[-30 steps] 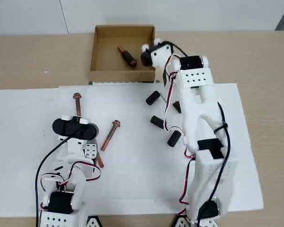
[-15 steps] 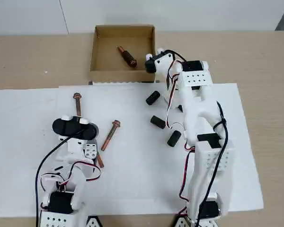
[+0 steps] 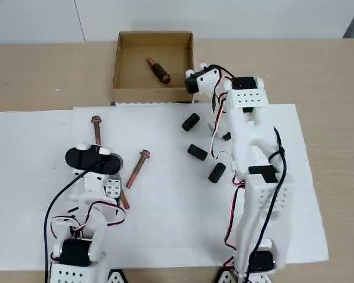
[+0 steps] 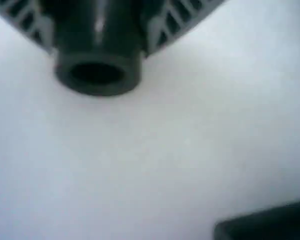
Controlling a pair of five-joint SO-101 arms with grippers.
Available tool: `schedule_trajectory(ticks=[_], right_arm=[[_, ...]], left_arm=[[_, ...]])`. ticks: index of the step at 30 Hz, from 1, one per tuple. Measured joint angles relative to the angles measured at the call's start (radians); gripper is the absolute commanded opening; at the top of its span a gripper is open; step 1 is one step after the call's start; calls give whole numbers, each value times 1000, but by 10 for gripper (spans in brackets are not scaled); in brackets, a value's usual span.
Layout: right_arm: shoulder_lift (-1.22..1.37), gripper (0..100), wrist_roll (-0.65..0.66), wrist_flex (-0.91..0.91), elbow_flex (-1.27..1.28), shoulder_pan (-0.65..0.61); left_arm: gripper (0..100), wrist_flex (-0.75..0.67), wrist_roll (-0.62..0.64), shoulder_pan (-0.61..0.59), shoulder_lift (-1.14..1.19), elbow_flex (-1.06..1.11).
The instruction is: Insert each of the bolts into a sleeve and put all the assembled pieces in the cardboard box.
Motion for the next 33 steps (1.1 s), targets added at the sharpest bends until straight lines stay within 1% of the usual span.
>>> schedule_trajectory(ticks=[7, 12, 15, 23, 28, 33], right_arm=[[0, 3, 0, 60, -17, 0], [-17, 3, 0, 190, -86, 0], [-95, 3, -43, 269, -124, 0], [-364, 4, -189, 313, -121, 0], [-574, 4, -287, 313, 55, 0], [-852, 4, -356, 315, 313, -2]], left_arm=[[6, 0, 0, 0, 0, 0], [6, 0, 0, 0, 0, 0], [6, 0, 0, 0, 0, 0], [6, 0, 0, 0, 0, 0], [6, 2, 0, 0, 0, 0], [6, 115, 0, 0, 0, -63]])
